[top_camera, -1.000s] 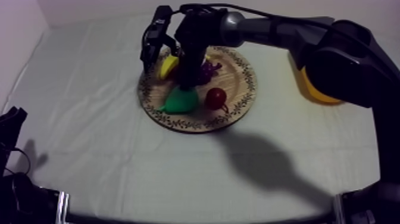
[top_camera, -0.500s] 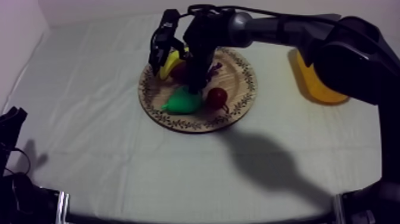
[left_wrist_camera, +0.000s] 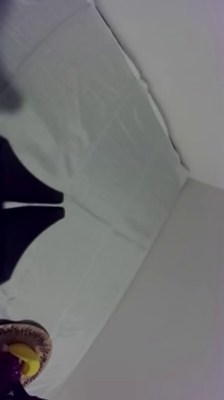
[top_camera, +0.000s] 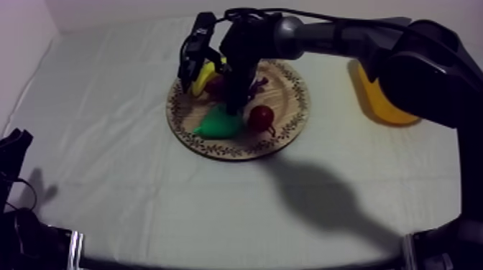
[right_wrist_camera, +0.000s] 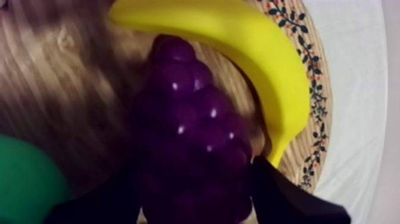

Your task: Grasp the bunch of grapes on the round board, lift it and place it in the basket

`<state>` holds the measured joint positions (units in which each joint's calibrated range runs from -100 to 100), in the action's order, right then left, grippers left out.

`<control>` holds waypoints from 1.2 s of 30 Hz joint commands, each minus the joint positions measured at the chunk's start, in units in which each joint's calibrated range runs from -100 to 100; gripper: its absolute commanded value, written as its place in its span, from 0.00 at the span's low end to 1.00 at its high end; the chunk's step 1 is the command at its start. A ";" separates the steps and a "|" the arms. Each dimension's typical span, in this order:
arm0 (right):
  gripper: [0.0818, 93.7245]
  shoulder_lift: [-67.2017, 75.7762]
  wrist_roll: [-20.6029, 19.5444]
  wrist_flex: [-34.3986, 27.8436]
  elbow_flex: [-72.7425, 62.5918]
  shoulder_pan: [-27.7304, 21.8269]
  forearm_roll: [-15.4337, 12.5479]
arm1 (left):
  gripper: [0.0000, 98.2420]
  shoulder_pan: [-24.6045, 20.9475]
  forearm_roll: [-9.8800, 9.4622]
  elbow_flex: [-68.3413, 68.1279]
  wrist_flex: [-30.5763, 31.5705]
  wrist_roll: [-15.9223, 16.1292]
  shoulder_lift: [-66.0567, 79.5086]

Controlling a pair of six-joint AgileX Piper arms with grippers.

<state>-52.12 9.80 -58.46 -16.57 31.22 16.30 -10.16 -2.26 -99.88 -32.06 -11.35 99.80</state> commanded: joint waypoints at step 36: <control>0.29 51.09 -5.77 -0.34 27.92 -6.31 -7.69 | 0.00 -0.01 -0.01 -0.01 -0.04 -0.01 0.03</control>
<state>-5.64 4.33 -58.78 9.26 25.27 8.72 -10.16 -2.26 -99.88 -32.06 -11.35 99.80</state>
